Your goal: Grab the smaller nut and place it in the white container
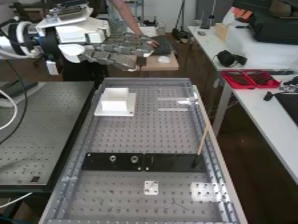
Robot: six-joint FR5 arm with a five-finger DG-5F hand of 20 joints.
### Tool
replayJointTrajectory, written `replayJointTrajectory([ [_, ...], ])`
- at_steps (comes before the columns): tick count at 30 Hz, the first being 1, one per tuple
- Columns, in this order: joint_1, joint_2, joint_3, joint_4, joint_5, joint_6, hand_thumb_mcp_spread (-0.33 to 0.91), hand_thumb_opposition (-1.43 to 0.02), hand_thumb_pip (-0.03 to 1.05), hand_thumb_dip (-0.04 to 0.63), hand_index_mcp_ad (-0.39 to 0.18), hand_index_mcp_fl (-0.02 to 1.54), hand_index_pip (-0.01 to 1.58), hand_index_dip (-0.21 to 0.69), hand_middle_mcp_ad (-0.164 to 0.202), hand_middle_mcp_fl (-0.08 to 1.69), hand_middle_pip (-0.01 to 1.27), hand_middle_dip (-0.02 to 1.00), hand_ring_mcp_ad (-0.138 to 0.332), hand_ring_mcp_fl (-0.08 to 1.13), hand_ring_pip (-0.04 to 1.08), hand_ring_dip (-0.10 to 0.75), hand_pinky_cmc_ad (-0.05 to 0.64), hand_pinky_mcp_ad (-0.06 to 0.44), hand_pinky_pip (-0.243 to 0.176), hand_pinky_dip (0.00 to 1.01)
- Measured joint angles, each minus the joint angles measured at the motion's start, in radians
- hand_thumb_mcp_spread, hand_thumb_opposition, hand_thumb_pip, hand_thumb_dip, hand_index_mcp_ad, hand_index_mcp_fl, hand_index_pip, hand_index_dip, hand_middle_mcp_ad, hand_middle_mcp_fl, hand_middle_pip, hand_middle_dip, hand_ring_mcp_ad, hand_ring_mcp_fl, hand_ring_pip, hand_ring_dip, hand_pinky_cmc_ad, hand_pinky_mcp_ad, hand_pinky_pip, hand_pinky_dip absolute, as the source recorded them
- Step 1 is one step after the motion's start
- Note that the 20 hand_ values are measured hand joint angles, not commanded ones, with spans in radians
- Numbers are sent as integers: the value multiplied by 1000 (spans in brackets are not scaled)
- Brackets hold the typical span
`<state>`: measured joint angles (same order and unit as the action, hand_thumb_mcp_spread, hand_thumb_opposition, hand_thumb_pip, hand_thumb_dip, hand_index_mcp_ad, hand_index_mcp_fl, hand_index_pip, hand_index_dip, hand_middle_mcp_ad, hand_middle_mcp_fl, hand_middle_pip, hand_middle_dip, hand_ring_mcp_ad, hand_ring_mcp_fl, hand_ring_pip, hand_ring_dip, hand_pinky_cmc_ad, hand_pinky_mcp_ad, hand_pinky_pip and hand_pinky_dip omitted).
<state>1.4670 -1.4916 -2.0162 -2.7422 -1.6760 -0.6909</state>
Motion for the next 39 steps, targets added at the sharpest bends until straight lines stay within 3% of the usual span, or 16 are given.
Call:
replayJointTrajectory([
  [17,2,3,0,-3,3,0,297,-716,443,143,-119,168,117,10,52,87,136,136,169,17,105,-14,349,230,-63,354],
  [39,-5,-43,-16,53,41,31,297,-719,443,145,-119,168,117,10,52,115,136,136,173,17,106,-12,349,230,-63,354],
])
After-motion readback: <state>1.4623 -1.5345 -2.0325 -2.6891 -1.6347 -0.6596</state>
